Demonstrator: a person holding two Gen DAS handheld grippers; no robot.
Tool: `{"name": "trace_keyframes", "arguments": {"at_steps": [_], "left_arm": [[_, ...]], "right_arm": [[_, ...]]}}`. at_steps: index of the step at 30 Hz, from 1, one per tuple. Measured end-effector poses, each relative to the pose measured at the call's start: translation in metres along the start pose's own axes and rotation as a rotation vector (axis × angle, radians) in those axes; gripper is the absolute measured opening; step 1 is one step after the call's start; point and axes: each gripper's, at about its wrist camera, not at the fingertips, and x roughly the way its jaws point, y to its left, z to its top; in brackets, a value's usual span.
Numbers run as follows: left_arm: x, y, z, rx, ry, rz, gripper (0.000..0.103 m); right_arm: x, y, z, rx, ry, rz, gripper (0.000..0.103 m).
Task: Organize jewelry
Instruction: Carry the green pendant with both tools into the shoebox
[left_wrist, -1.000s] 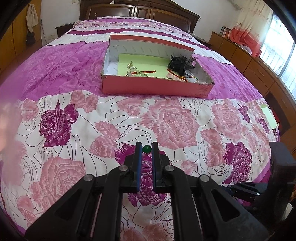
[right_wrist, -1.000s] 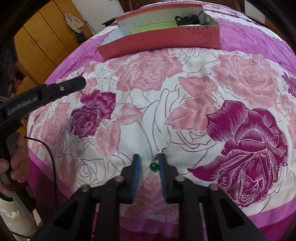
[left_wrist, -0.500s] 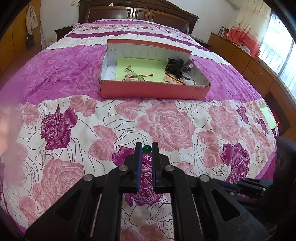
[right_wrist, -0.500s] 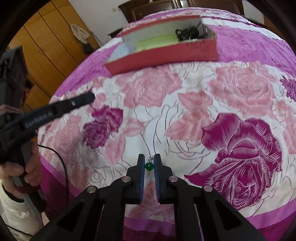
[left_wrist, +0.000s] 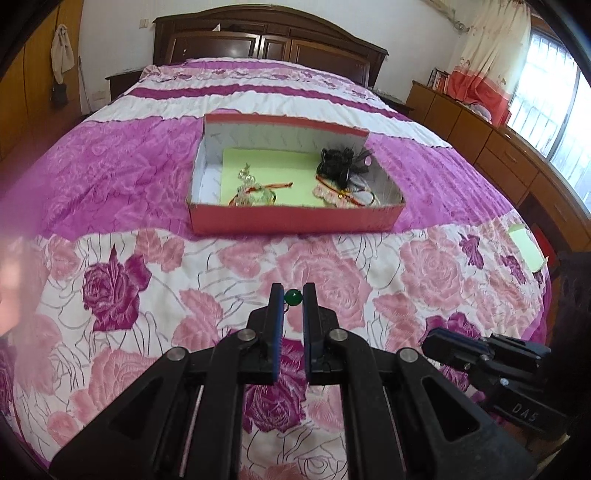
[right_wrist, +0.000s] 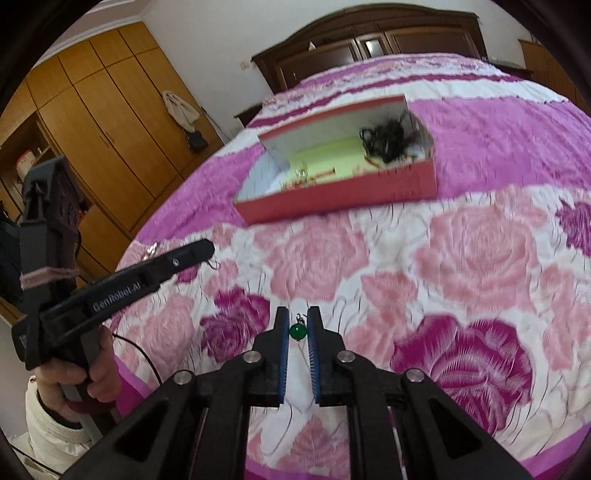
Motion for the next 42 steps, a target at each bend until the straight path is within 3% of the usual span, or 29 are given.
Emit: {"name": "trace_keyframes", "arguments": {"at_steps": [21,29,42], "left_arm": [[0.036,-0.003,0.064,0.034,-0.080,0.009,0.001],[0.058,0.004,0.089,0.044,-0.122,0.030,0.001],[0.114,0.029,0.111,-0.003,-0.104,0.053,0.001]], "right_arm": [[0.017,-0.003,0.095,-0.068,-0.150,-0.040,0.011],[0.044,-0.011,0.126,-0.079,-0.177,-0.053,0.011],[0.107,-0.044,0.166,-0.077,-0.150,-0.129,0.011]]}}
